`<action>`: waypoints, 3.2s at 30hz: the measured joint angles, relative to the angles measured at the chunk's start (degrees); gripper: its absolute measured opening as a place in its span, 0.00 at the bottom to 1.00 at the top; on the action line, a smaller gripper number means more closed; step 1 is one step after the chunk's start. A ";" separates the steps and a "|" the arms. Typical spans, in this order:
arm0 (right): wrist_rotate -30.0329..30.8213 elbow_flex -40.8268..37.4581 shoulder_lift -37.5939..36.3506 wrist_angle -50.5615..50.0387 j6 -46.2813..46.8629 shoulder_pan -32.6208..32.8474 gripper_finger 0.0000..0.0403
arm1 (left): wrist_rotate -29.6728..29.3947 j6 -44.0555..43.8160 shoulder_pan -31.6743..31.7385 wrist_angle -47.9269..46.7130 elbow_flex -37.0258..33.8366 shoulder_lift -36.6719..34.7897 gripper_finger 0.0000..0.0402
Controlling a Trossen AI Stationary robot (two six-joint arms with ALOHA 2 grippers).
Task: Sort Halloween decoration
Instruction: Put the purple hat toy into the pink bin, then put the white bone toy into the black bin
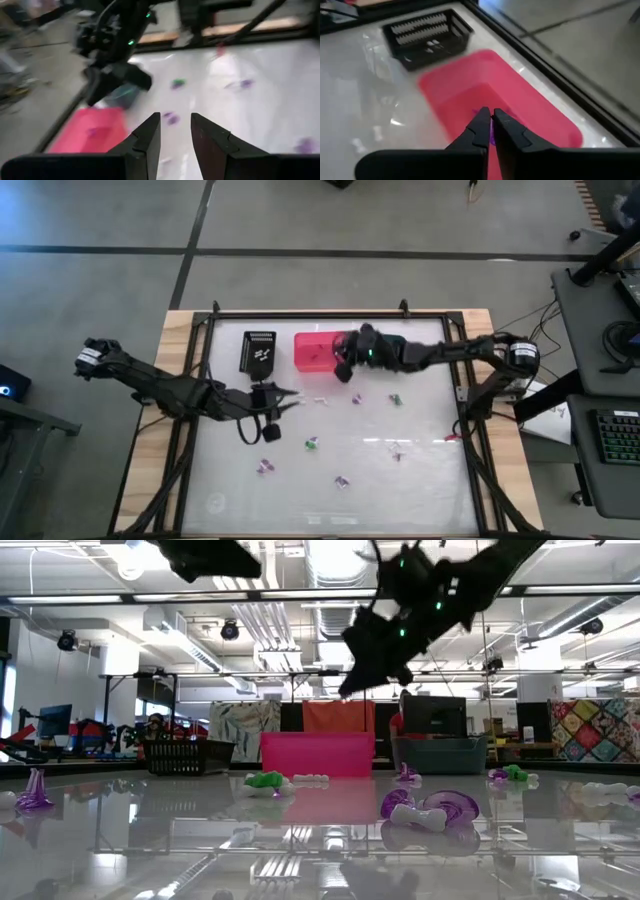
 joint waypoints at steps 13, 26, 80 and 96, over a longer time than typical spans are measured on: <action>-11.94 3.59 8.83 6.82 -1.40 -9.80 0.02 | 16.32 4.65 13.83 -4.64 -4.53 -0.88 0.23; -11.85 8.08 8.62 -0.54 4.13 -9.37 0.25 | 22.16 -1.11 14.71 -3.97 -7.07 -0.48 0.23; -2.65 8.28 -1.93 -15.17 3.31 12.34 0.28 | 15.61 -8.34 14.32 12.81 -11.17 28.69 0.02; -2.76 8.26 -2.09 -16.29 3.03 12.60 0.22 | 13.88 -10.67 16.38 -2.89 -11.30 2.79 0.00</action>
